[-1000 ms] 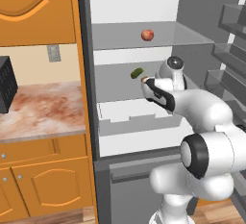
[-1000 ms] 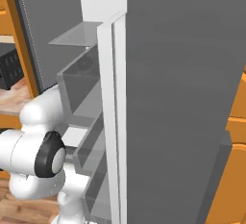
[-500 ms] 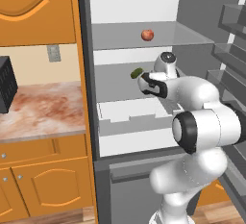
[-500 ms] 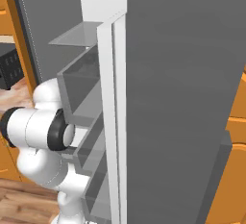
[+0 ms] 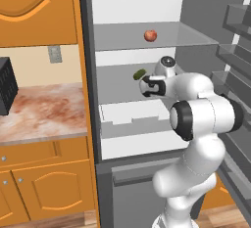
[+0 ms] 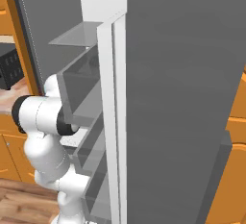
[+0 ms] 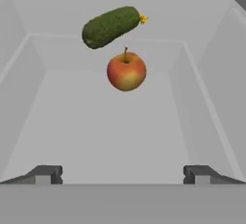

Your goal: Pick up the apple and peach from the fridge and place one fruit on each plate on the dining counter.

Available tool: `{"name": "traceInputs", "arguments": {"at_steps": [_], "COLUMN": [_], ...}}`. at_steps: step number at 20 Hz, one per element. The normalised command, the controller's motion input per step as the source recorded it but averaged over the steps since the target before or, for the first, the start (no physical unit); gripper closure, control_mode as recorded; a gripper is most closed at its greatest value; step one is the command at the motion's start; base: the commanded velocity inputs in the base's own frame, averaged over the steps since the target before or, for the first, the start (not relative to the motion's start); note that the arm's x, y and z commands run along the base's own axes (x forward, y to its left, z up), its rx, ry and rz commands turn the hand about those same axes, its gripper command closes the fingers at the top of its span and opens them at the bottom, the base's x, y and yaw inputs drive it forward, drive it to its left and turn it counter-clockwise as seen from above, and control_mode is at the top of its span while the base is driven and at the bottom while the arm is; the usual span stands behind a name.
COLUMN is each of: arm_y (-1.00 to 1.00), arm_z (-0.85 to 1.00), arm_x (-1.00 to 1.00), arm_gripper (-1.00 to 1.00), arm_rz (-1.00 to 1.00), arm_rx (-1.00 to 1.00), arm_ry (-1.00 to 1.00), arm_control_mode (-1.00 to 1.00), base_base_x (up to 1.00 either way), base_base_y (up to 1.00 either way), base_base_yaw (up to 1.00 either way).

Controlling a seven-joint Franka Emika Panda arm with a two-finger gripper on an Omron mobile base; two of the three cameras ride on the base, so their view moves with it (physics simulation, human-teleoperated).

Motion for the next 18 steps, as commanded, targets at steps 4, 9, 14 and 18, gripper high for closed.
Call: {"name": "traceInputs", "arguments": {"at_steps": [4, 9, 14, 18], "arm_y": [-0.05, 0.00, 0.00, 0.00], "arm_z": [-0.16, -0.13, -0.06, -0.10], "arm_x": [0.41, 0.42, 0.39, 0.36], "arm_gripper": [-1.00, -1.00, -1.00, -1.00], "arm_rz": [0.00, 0.00, 0.00, 0.00], "arm_rx": [0.00, 0.00, 0.00, 0.00], "arm_ry": [0.00, 0.00, 0.00, 0.00], "arm_control_mode": [-1.00, -1.00, -1.00, -1.00], "base_base_x": [0.00, 0.00, 0.00, 0.00], "base_base_y": [0.00, 0.00, 0.00, 0.00], "base_base_yaw": [0.00, 0.00, 0.00, 0.00]}}
